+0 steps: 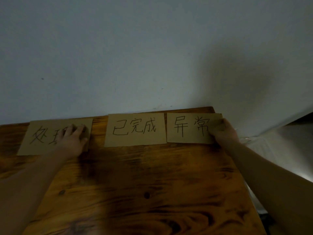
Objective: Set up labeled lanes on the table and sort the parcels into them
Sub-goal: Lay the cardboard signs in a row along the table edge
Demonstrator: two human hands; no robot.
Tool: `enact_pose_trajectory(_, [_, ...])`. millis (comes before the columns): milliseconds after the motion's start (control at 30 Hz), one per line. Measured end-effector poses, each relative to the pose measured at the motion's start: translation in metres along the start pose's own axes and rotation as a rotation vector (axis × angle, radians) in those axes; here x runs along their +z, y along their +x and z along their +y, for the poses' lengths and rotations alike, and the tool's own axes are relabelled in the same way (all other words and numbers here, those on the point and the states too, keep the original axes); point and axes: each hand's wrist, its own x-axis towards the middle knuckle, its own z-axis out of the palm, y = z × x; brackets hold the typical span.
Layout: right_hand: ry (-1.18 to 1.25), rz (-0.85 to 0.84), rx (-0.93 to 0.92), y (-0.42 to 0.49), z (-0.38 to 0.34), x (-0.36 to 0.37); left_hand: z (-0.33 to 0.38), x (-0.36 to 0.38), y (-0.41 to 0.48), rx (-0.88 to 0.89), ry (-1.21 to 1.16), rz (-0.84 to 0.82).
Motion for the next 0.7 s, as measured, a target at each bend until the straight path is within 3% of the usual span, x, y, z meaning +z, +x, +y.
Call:
enact_pose_trajectory(233, [-0.092,0.038,-0.055,0.007,-0.001,0.003,-0.004,-0.01,0.008,-0.039,-0.038,0.011])
enact_pose_trajectory(333, [-0.147,0.028,-0.054,0.007,-0.002,0.007,0.041,-0.01,-0.004,0.209,0.01,0.084])
enact_pose_trajectory(433, [-0.192,0.037,-0.058,0.007,-0.002,0.009,0.091,-0.005,-0.015,0.397,0.037,0.006])
enact_pose_trajectory(700, [-0.394,0.057,-0.13,0.008,0.0,0.018,0.089,0.003,-0.012,0.339,0.095,-0.09])
